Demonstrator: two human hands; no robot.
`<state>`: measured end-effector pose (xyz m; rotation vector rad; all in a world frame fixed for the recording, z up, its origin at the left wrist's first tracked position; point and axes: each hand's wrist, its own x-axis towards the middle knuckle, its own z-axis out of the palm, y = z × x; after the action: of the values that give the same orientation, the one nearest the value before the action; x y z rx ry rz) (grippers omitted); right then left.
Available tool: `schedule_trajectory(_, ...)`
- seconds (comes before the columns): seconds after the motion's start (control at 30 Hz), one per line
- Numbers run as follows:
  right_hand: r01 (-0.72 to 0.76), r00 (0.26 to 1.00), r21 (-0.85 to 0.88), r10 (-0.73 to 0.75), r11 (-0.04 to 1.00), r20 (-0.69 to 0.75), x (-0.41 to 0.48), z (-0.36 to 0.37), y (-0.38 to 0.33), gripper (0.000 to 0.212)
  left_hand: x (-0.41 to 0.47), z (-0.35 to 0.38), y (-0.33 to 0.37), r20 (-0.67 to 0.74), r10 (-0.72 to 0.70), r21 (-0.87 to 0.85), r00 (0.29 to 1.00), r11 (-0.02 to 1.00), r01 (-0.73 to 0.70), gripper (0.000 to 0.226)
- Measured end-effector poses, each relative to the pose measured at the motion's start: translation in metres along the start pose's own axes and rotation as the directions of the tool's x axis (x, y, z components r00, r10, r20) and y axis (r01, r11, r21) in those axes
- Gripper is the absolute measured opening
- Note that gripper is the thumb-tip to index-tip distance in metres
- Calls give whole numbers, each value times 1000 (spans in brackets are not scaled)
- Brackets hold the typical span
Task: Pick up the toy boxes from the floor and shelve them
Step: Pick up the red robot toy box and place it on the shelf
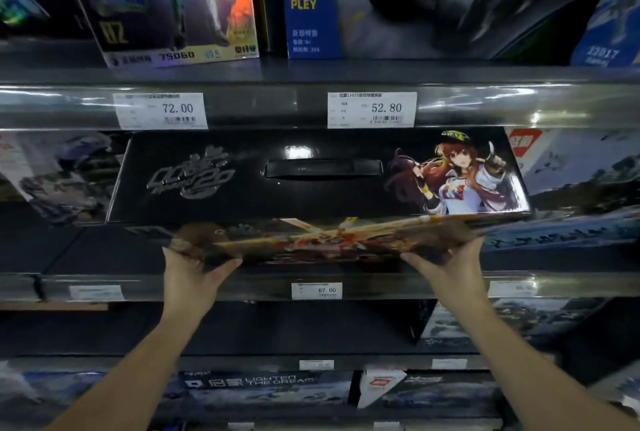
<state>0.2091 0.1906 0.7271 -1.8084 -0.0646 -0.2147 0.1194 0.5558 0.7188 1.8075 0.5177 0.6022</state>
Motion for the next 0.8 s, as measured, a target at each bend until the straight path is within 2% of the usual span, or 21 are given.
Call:
schedule_trajectory(0.13,24,1000,-39,-24,999,-9,11,6,9,110,11,8,-2,0,41,44,999,998,-41,51)
schedule_trajectory(0.2,39,999,-58,-40,998,-24,16,9,14,102,20,8,-9,30,14,47,999,999,-16,52)
schedule_trajectory(0.33,57,998,-83,-60,995,-22,29,13,17,93,32,12,-10,45,-17,49,999,999,15,82)
schedule_trajectory(0.5,66,998,-125,-65,990,13,46,18,6,119,46,24,0,68,-35,56,997,998,31,122)
schedule_trajectory(0.8,24,1000,-243,-21,970,14,73,21,-11,103,71,30,3,59,16,220,998,975,-29,109)
